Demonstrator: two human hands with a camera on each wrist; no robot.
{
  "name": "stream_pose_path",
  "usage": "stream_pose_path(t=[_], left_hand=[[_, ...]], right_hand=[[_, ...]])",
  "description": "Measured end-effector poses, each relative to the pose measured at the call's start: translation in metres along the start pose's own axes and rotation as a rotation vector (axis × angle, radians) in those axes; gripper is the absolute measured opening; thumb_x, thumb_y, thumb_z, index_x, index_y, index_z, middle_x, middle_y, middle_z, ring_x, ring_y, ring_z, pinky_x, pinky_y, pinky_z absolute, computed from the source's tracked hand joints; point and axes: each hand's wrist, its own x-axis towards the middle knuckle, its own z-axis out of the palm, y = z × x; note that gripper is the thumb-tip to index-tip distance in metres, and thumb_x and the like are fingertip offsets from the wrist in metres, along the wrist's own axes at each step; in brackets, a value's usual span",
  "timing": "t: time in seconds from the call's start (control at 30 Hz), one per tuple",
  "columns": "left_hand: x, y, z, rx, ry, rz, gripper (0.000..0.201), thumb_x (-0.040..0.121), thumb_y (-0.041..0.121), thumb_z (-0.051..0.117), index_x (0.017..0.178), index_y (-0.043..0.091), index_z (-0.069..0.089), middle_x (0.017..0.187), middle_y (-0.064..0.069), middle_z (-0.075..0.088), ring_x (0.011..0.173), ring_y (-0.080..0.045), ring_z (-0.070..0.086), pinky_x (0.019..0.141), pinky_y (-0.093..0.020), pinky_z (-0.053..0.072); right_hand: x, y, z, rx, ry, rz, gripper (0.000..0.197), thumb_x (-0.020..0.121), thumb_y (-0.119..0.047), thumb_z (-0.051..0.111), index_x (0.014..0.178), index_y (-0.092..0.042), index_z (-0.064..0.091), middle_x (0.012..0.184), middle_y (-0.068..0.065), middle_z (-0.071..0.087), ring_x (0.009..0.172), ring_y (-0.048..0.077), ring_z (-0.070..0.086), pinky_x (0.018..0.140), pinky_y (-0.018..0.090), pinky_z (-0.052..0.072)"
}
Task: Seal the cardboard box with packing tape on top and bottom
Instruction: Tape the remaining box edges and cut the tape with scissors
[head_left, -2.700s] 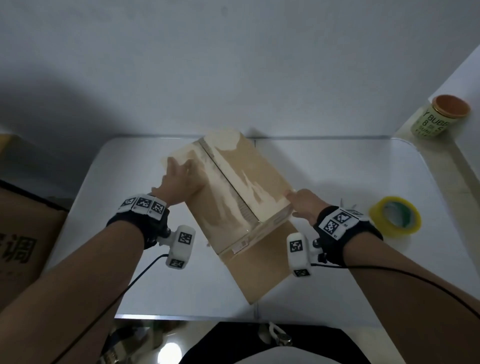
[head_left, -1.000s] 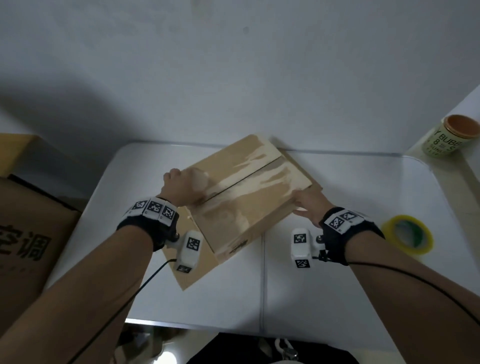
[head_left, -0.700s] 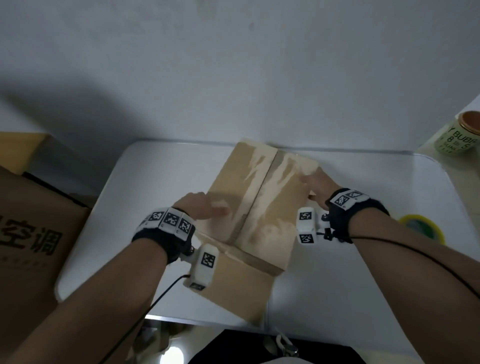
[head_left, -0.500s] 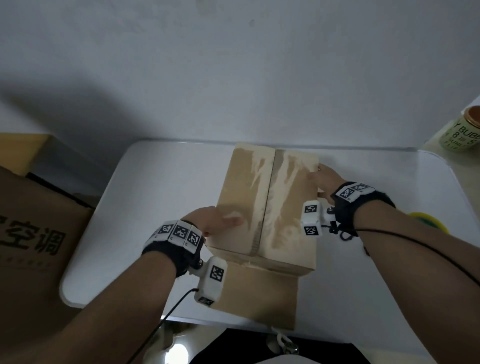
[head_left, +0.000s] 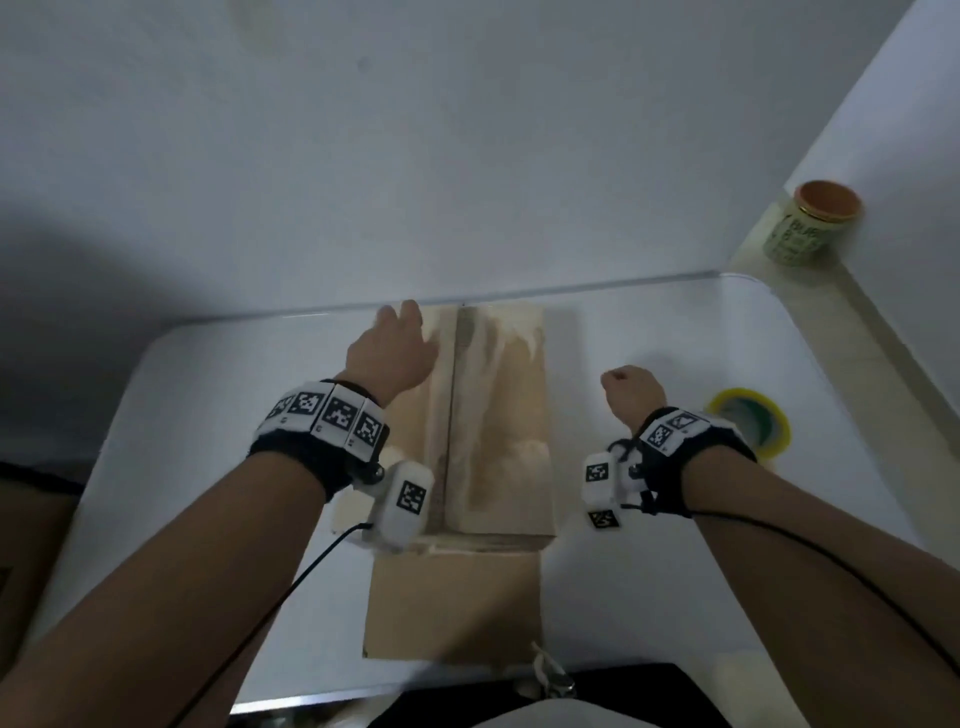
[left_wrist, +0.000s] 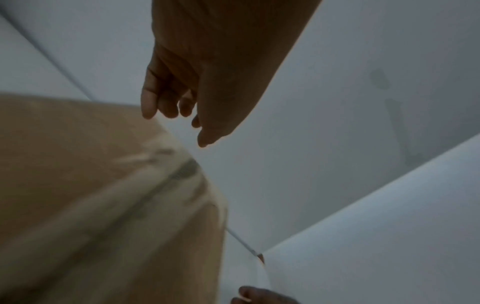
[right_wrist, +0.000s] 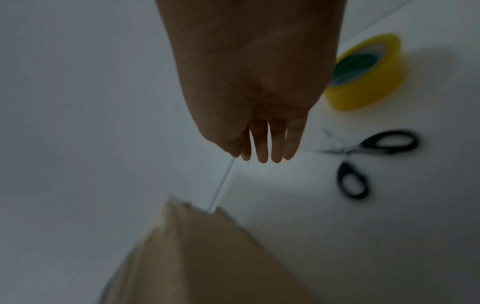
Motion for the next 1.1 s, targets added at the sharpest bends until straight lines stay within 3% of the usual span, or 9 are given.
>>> stream_pose_path(t=[0.1,0.23,0.37,0.47,0.63,0.77,0.87,1.0,1.1], left_hand=[[0.017,0.049,0.009,-0.043,-0.155,0.164,0.034,0.099,0.031,0.045,0.125,0.011,0.049,0.128,-0.015,0.049,0.1,-0.03,0.061,0.084,-0.038,0.047],[0.029,0.101,0.034,-0.53,-0.374,0.129,0.025,0.097,0.024,0.052,0.117,0.008,0.055,0.107,-0.007,0.057,0.074,-0.019,0.063,0.071,-0.03,0.057],[0.037,0.137,0.046,-0.725,-0.477,0.082,0.025,0.097,0.027,0.054,0.115,0.01,0.059,0.105,-0.005,0.06,0.071,-0.016,0.064,0.067,-0.024,0.057],[0.043,0.154,0.052,-0.78,-0.503,0.07,0.024,0.098,0.026,0.053,0.113,0.009,0.06,0.107,-0.007,0.062,0.073,-0.016,0.064,0.069,-0.025,0.055],[0.043,0.174,0.061,-0.807,-0.523,0.047,0.023,0.1,0.023,0.049,0.113,0.008,0.061,0.104,-0.006,0.062,0.076,-0.016,0.063,0.077,-0.027,0.056],[0.038,0.182,0.07,-0.82,-0.533,0.006,0.024,0.1,0.021,0.048,0.115,0.006,0.06,0.102,-0.006,0.062,0.076,-0.015,0.062,0.079,-0.028,0.054],[0.035,0.184,0.078,-0.825,-0.54,-0.02,0.024,0.1,0.02,0.048,0.116,0.006,0.06,0.102,-0.006,0.062,0.078,-0.016,0.062,0.08,-0.029,0.054],[0.037,0.19,0.086,-0.861,-0.531,-0.034,0.023,0.099,0.02,0.051,0.115,0.006,0.06,0.101,-0.006,0.063,0.081,-0.017,0.063,0.083,-0.031,0.054],[0.039,0.196,0.092,-0.932,-0.498,-0.055,0.025,0.098,0.022,0.053,0.116,0.007,0.059,0.106,-0.006,0.063,0.087,-0.017,0.064,0.079,-0.029,0.054]], right_hand=[[-0.005,0.045,-0.026,-0.118,0.063,0.036,0.031,0.099,-0.015,0.04,0.116,-0.003,0.063,0.125,0.017,0.061,0.112,0.034,0.057,0.091,0.033,0.044],[-0.009,0.097,-0.052,-0.115,0.151,0.13,0.035,0.097,-0.01,0.044,0.131,-0.005,0.049,0.127,0.019,0.056,0.104,0.032,0.056,0.082,0.032,0.043],[-0.002,0.136,-0.069,-0.367,0.138,0.194,0.044,0.091,-0.014,0.053,0.133,-0.004,0.043,0.137,0.016,0.045,0.123,0.033,0.046,0.096,0.042,0.043],[0.011,0.151,-0.073,-0.435,0.076,0.2,0.044,0.091,-0.013,0.052,0.134,-0.01,0.043,0.132,0.013,0.051,0.12,0.03,0.05,0.099,0.039,0.04],[0.034,0.164,-0.073,-0.483,-0.045,0.197,0.029,0.091,-0.012,0.047,0.118,-0.018,0.056,0.094,0.006,0.063,0.1,0.028,0.06,0.101,0.037,0.033],[0.044,0.169,-0.076,-0.55,-0.094,0.175,0.023,0.091,-0.012,0.043,0.105,-0.021,0.06,0.069,0.0,0.049,0.084,0.028,0.056,0.098,0.037,0.031],[0.043,0.171,-0.078,-0.57,-0.08,0.118,0.024,0.092,-0.014,0.043,0.105,-0.022,0.062,0.077,0.001,0.055,0.078,0.026,0.05,0.095,0.036,0.031],[0.032,0.162,-0.083,-0.536,0.151,-0.077,0.029,0.096,-0.015,0.043,0.123,-0.016,0.055,0.113,0.008,0.064,0.106,0.029,0.057,0.098,0.038,0.032],[0.028,0.136,-0.09,-0.273,0.132,-0.094,0.037,0.101,-0.019,0.037,0.135,-0.008,0.047,0.116,0.019,0.062,0.108,0.036,0.058,0.094,0.04,0.038]])
